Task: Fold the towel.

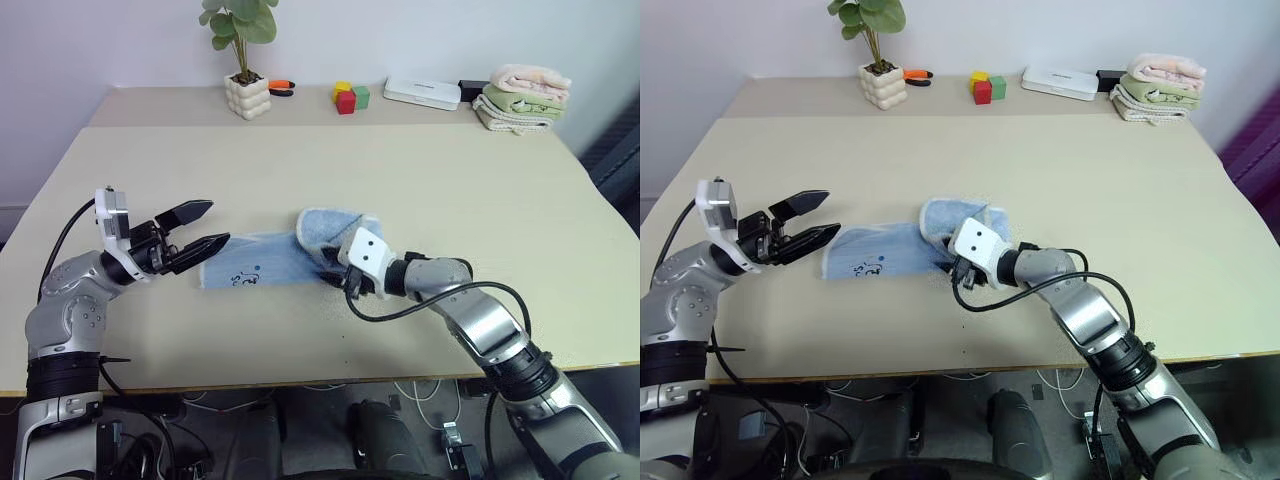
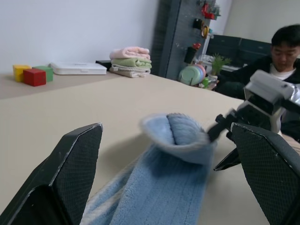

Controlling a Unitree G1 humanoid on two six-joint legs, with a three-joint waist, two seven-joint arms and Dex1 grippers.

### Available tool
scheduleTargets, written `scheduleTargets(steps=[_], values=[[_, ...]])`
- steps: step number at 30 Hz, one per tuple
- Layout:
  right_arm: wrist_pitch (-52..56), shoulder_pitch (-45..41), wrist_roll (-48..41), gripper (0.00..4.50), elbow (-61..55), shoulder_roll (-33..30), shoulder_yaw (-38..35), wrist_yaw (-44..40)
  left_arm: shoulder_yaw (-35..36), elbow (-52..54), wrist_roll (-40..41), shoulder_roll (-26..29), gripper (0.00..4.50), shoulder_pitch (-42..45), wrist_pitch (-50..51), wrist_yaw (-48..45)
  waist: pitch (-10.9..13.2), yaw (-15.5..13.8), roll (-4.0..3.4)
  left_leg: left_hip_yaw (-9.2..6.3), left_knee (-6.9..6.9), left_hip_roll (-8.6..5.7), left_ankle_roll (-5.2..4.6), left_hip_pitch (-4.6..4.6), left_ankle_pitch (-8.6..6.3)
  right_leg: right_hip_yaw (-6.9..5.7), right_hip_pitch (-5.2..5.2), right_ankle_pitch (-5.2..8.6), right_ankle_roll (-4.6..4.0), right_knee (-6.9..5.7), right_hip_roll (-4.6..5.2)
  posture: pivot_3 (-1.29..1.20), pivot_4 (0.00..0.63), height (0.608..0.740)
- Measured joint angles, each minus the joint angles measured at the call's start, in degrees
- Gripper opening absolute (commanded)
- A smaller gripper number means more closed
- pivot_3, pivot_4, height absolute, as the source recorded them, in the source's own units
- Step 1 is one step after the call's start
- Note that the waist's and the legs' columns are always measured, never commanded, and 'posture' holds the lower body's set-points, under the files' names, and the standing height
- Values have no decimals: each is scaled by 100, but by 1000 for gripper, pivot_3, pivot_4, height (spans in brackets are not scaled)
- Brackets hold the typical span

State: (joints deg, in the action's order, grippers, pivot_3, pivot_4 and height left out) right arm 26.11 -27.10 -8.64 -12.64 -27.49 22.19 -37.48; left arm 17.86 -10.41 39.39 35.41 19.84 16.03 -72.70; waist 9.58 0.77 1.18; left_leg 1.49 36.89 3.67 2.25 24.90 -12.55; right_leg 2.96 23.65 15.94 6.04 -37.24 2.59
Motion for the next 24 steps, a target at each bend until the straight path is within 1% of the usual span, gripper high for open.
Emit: scheduleTargets(steps=[2, 4, 7, 9, 11, 13, 16, 20, 24], values=[[52, 0, -81, 4317, -15, 190, -213, 88, -1, 0, 0, 0, 4500, 0, -1, 1, 0, -12, 0, 0, 1, 0, 0, 0, 0, -1, -1, 0, 0, 0, 1, 0, 150, 740], [161, 1, -384, 4317, -155, 364, -534, 96, -4, 0, 0, 0, 4500, 0, -1, 2, 0, -14, 0, 0, 1, 0, 0, 0, 0, 0, -3, 0, 0, 0, 2, 0, 150, 740], [423, -64, -945, 4317, -319, 478, -1216, 112, -3, -3, 0, 1, 4500, 1, -2, 1, 0, -16, 0, 0, 2, 0, 0, 0, 0, 0, -4, 0, 0, 0, 2, 0, 150, 740], [543, -262, -1062, 4317, -174, 451, -1610, 259, -3, -6, 0, 1, 4500, 3, -2, -3, 0, -8, 0, 0, 2, -1, 0, 0, 0, -1, -3, 0, 0, 0, 2, 0, 150, 740], [490, -486, -795, 4317, 226, 57, -1816, 410, -9, -7, 0, 1, 4500, 8, -2, -5, 0, -25, 0, 0, 2, -2, 0, 0, 0, -2, -5, 1, -2, 3, 5, 0, 150, 740], [524, -439, -545, 4317, 575, -359, -1914, 428, -3, -16, 0, 2, 4500, 8, -3, -3, 0, -38, 0, 1, -1, -5, 0, 0, 0, -2, -4, 1, -3, 9, 8, 0, 150, 740], [508, -149, -421, 4317, 737, -520, -1857, 272, -12, -20, 0, 1, 4500, 15, -3, -5, 1, 13, -2, 3, -8, -3, 0, 0, -1, 1, 3, -1, 0, 4, 4, 0, 150, 740], [-256, -34, 175, 4317, 745, -960, -1441, -26, -25, -21, -1, 0, 4500, 61, -7, -10, 6, 38, -9, 4, -11, -1, 0, 0, -1, 3, 10, -9, 17, -2, -1, 0, 150, 740], [-826, -33, 549, 4317, 774, -988, -1133, -252, -35, -25, -3, -7, 4500, 77, -7, -12, 6, 20, -9, 4, -11, -1, 0, 0, -1, 3, 9, -9, 16, -1, -1, 0, 150, 740]])
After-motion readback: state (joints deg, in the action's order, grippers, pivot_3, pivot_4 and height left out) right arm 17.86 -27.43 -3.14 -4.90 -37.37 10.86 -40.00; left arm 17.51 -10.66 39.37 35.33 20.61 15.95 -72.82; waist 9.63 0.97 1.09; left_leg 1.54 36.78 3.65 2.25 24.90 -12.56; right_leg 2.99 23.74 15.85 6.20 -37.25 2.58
